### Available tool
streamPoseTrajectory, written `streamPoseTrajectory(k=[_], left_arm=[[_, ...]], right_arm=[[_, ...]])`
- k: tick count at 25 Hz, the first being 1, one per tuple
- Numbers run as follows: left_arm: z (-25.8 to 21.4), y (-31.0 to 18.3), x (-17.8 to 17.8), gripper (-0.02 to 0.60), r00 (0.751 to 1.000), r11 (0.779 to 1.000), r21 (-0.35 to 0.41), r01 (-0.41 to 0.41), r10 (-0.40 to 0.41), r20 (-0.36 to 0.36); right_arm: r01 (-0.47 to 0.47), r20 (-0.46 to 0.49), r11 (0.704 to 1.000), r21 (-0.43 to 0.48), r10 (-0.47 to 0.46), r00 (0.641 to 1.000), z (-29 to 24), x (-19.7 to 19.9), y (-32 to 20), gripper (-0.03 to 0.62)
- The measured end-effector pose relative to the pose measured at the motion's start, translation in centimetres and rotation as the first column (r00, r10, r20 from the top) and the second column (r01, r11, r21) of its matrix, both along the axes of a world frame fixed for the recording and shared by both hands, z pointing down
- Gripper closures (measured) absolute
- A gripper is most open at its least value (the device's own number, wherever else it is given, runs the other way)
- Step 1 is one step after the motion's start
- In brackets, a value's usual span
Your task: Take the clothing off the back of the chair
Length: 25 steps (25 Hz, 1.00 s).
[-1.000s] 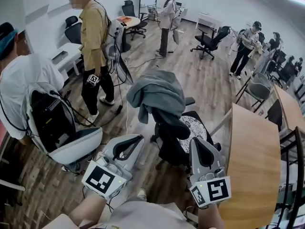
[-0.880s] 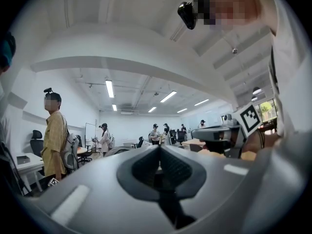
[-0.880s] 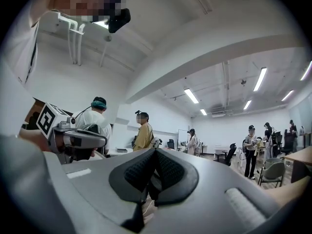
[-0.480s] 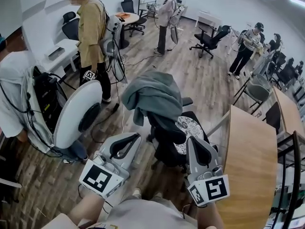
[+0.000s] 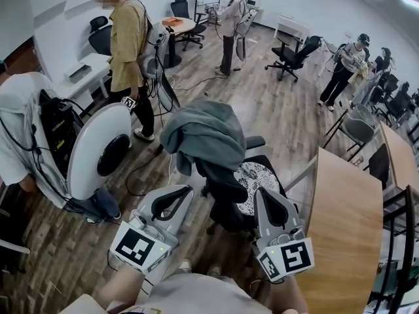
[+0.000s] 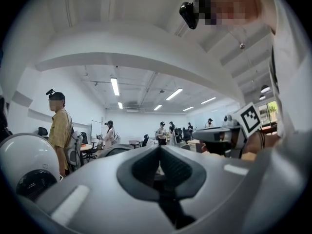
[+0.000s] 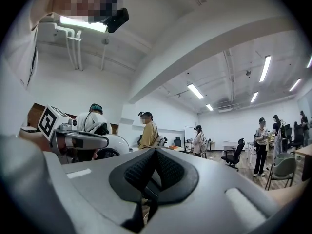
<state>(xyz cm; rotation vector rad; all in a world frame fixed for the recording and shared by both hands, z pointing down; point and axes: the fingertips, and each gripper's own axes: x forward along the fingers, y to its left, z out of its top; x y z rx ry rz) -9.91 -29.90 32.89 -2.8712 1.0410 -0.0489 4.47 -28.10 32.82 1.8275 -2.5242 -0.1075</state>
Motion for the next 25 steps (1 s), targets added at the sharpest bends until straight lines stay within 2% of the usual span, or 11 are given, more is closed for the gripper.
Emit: streamPoseTrajectory(k=[10, 17, 23, 25], left_arm=[[0.3, -0.4, 2.7, 0.581, 1.0, 1.0, 0.006, 0.01, -0.01, 0.008], [0.2, -2.8, 5.0, 0.58, 1.0, 0.999, 0.019, 0.031, -0.031, 0.006], [-0.6, -6.0, 4.6, 0.575, 0.997, 0.997, 0.012, 0.073, -0.073, -0.024], [-1.0, -7.3, 4.7, 0.535, 0.996, 0.996, 0.012, 0.083, -0.083, -0.024]], right_arm=[[0.003, 0.019, 1.0, -0.008, -0.003, 1.0, 0.9, 2.4, -0.4, 0.594], [0.002, 0.071, 1.0, -0.024, 0.0, 0.997, 1.7, 5.0, -2.4, 0.594], [-0.018, 0.118, 0.999, 0.028, 0.015, 0.993, 0.1, 6.6, -4.3, 0.576], [-0.024, 0.125, 0.999, 0.044, 0.018, 0.992, -0.5, 7.1, -5.3, 0.553]])
